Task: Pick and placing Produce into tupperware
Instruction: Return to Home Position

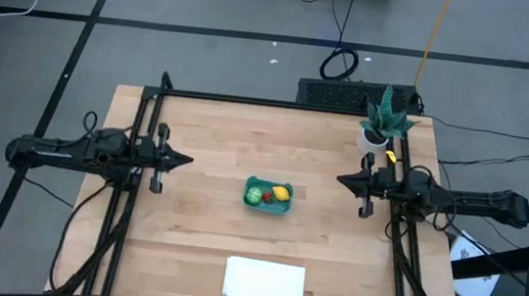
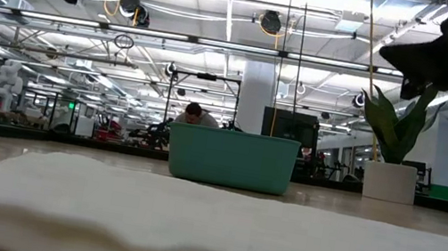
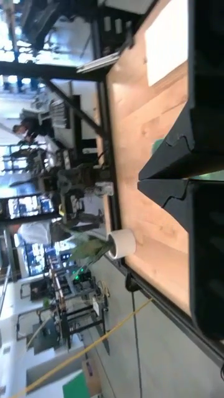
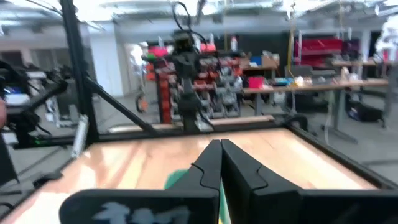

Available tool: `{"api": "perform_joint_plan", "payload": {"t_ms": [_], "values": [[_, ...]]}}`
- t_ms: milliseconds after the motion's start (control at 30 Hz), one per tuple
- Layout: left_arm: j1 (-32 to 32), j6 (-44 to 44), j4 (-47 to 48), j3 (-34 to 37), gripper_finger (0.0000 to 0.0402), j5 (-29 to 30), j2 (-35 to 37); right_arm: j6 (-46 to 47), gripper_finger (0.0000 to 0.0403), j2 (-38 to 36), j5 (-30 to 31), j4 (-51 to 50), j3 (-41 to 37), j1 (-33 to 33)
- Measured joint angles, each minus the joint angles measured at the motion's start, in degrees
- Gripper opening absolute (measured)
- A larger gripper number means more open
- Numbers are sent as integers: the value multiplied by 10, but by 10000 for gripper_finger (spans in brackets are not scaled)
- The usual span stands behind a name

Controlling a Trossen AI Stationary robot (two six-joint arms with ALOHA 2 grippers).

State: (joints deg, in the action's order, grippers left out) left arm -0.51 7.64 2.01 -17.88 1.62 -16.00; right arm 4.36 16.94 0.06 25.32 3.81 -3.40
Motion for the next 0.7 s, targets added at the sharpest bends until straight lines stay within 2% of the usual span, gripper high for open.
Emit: {"api": "perform_joint_plan", "payload": {"t_ms": [100, 367, 467, 600, 700], "values": [[11, 14, -16, 23, 0, 0, 11, -5, 0, -14, 16, -34, 0, 0], [39, 17, -40, 74, 1, -1, 49, -14, 0, -19, 13, -72, 0, 0], [53, 23, -42, 90, 0, -3, 63, -16, 0, -20, -2, -72, 0, 0], [69, 51, -43, 108, 0, -33, 81, -28, 0, -20, -23, -72, 0, 0], [75, 64, -43, 117, 1, -30, 96, -31, 0, -20, -25, -53, -5, 0]]}}
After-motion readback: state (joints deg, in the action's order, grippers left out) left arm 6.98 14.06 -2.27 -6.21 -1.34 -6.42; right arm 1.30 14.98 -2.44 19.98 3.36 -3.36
